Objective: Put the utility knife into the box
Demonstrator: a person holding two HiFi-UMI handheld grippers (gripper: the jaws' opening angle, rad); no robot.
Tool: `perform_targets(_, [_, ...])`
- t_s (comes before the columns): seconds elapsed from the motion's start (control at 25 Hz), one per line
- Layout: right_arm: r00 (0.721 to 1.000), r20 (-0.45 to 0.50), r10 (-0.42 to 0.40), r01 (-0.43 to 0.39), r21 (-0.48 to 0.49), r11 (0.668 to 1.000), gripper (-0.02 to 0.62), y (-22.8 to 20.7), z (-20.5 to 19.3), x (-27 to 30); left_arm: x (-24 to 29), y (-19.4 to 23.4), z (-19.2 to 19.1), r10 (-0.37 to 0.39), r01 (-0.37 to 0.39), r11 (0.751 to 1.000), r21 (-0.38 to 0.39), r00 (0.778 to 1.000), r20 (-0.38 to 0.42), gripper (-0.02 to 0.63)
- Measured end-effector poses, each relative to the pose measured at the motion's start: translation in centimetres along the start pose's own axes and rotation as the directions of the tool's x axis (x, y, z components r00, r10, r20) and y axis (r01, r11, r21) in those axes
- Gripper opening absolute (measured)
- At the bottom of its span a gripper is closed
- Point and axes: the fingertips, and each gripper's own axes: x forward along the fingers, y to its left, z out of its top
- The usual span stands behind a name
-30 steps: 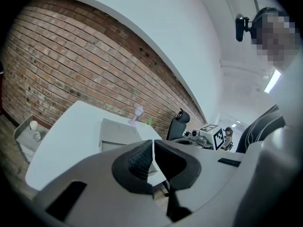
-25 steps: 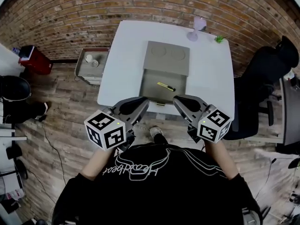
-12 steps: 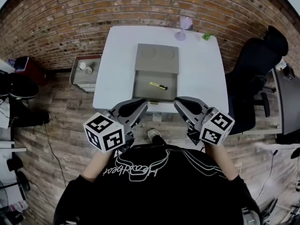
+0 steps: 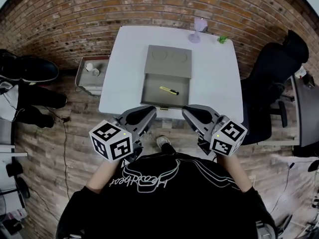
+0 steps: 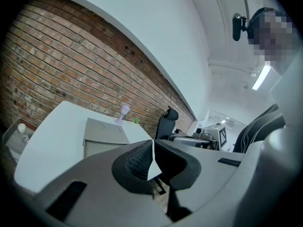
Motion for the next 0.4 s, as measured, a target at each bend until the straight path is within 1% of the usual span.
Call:
perform_targets(0.16, [1.0, -0.021, 0.021, -0.021, -0.005, 1.0, 0.002, -0.1, -0.3, 0.3, 0.5, 0.2, -0.1, 0.011, -0.011, 1.0, -0.001, 1.0, -0.009, 0.037])
perform_targets(0.4, [0.998, -0.06, 0.028, -0.031, -0.053, 0.998, 0.002, -0.9, -0.4, 0.6, 1.5, 0.6, 0.1, 0.025, -0.025, 1.0, 0.001, 0.999, -0.023, 0.037])
